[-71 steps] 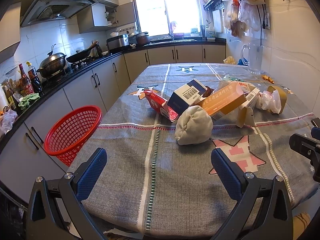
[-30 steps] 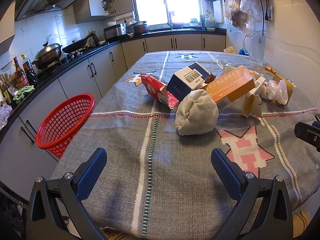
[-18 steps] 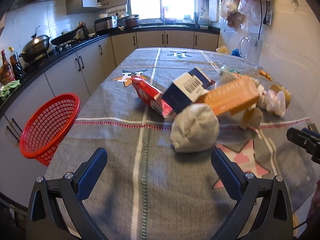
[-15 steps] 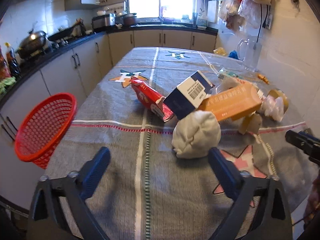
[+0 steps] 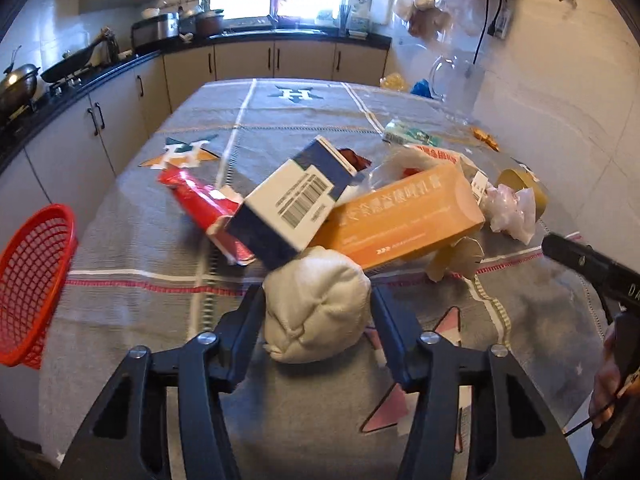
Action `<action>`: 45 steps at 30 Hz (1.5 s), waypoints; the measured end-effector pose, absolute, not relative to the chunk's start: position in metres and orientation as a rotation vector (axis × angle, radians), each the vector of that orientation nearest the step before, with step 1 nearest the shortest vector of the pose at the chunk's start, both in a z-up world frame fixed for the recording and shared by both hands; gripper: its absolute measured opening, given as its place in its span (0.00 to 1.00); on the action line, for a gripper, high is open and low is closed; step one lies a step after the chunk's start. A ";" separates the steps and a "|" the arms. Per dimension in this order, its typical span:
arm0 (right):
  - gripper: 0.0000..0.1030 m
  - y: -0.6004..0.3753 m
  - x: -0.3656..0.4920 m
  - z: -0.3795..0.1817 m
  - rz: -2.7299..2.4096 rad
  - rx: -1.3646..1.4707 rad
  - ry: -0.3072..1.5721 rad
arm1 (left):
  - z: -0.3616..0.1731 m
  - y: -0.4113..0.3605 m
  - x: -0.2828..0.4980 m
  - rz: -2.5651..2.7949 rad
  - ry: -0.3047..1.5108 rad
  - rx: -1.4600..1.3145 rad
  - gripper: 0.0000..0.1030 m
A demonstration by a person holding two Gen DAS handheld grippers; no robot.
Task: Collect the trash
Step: 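Grasp the white cloth bundle with the left tool while the right tool grasps the white plastic bag, then carry both items over the red basket and open both tools to drop them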
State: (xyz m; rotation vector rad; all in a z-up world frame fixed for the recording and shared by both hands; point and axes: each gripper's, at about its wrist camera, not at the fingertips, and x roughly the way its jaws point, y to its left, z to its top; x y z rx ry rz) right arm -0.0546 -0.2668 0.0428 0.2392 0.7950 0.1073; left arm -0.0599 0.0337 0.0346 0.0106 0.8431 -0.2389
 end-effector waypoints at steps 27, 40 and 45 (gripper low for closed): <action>0.12 -0.271 -0.050 0.037 0.132 0.307 0.759 | 0.044 0.028 -0.079 -0.256 0.767 0.050 0.32; 0.12 -0.246 -0.083 0.082 0.223 0.274 0.655 | 0.078 0.045 -0.100 -0.243 0.694 0.021 0.32; 0.12 -0.223 -0.084 0.094 0.295 0.249 0.647 | 0.084 0.066 -0.101 -0.200 0.680 -0.004 0.32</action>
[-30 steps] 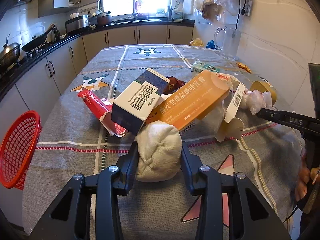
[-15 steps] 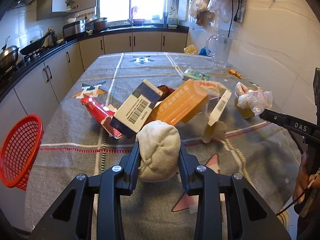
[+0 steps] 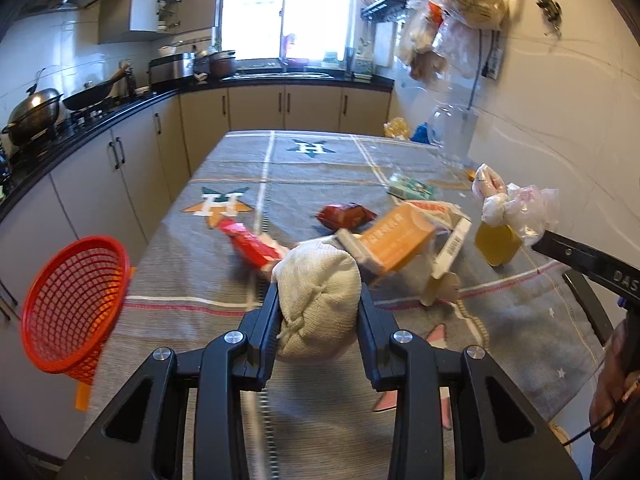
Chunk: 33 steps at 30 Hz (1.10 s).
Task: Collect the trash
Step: 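Carry both items over the red basket and open both tools to drop them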
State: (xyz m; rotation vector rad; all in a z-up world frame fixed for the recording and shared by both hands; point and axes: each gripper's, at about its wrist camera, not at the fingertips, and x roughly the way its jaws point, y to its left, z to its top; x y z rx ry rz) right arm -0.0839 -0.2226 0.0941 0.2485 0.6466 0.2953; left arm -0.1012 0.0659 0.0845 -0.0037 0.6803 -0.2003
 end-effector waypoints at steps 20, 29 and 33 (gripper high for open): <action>0.12 -0.040 -0.052 0.106 0.752 0.119 0.772 | 0.085 0.229 -0.101 0.134 0.668 -0.143 0.33; 0.12 0.058 -0.024 0.088 0.886 0.063 0.868 | 0.060 0.297 -0.088 0.237 0.724 -0.203 0.33; 0.12 0.093 -0.010 0.072 0.906 0.046 0.913 | 0.049 0.312 -0.085 0.258 0.745 -0.225 0.33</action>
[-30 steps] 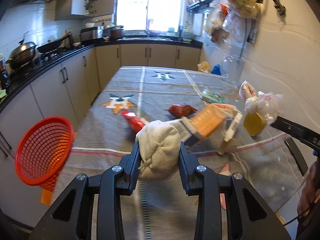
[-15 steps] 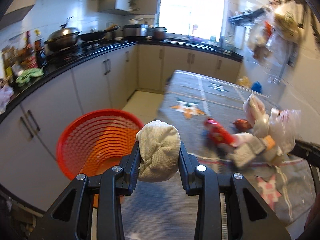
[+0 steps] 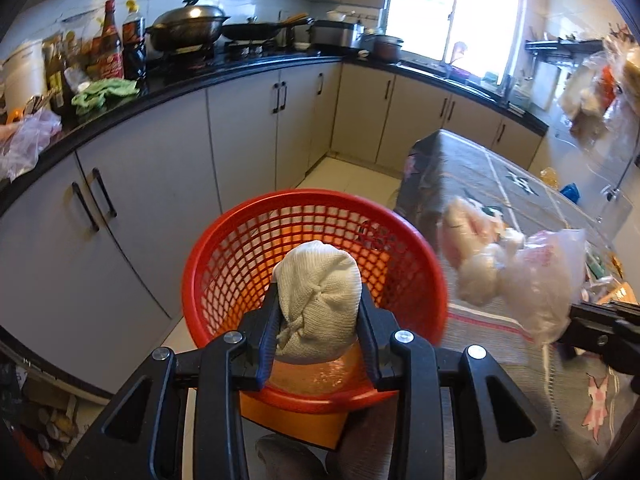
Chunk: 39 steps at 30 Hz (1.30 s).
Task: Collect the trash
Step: 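Carry both items over the red basket and open both tools to drop them, then move both open tools back over the table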
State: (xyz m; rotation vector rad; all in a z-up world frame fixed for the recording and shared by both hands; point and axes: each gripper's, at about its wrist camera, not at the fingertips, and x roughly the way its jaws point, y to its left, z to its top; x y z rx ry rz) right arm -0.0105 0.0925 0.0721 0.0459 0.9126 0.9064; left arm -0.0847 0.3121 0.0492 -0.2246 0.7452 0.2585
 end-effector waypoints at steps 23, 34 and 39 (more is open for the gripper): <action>0.41 0.088 -0.001 0.072 0.867 0.094 0.910 | 0.054 0.309 -0.091 0.254 0.726 -0.248 0.55; 0.41 -0.027 -0.021 0.084 0.748 0.219 0.850 | 0.067 0.228 -0.092 0.085 0.707 -0.130 0.60; 0.41 -0.092 -0.028 0.087 0.653 0.293 0.817 | 0.069 0.173 -0.092 -0.040 0.681 0.006 0.65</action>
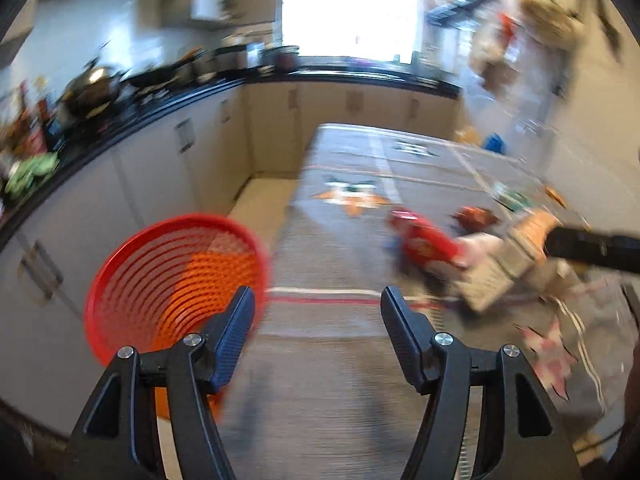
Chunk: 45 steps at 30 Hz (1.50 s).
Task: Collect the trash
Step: 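Move both open tools back over the table, then grasp the yellow tape roll with the right tool while the left tool grasps the white medicine box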
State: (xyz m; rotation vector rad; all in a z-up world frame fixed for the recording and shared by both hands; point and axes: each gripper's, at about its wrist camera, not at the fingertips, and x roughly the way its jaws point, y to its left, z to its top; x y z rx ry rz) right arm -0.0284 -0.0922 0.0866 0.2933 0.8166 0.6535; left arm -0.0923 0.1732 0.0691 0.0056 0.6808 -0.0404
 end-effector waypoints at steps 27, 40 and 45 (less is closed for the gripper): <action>0.49 -0.284 -0.050 0.077 0.281 0.496 0.732 | 0.037 0.024 -0.027 -0.392 0.705 0.400 0.73; 0.60 -0.290 -0.024 0.047 0.086 0.283 0.776 | 0.043 0.031 -0.051 -0.393 0.728 0.203 0.50; 0.52 -0.291 -0.015 0.038 0.054 0.235 0.777 | 0.042 0.035 -0.059 -0.385 0.739 0.155 0.50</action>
